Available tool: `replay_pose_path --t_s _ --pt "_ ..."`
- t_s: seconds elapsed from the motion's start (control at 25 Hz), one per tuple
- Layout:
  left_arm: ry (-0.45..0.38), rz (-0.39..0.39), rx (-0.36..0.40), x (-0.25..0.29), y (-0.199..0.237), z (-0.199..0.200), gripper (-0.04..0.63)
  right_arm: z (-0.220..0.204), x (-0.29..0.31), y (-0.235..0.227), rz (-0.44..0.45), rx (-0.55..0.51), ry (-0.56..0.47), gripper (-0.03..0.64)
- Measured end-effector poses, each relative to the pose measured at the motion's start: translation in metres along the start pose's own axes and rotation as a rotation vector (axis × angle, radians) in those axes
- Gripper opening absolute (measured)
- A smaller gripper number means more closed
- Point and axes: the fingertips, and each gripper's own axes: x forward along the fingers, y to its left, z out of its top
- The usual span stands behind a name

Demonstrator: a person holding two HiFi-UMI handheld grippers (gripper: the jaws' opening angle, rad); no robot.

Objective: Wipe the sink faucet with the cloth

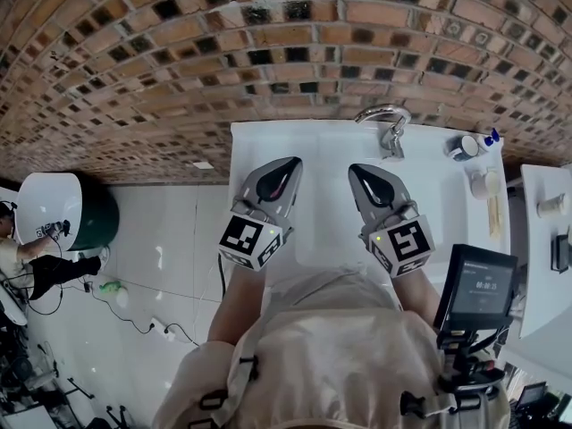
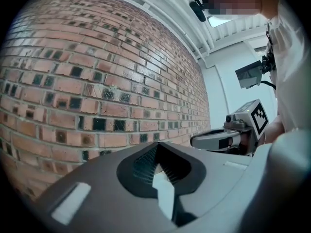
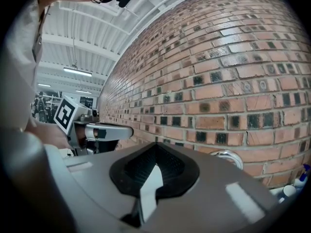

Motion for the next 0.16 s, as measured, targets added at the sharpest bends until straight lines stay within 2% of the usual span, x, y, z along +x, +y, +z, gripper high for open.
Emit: replay_pose_path --t_s 0.16 --pt "-0.035 0.017 -0.045 -0.0029 0.0042 -0.0019 0.003 0.0002 0.0000 0.0020 0.007 0.005 -0.003 -0.011"
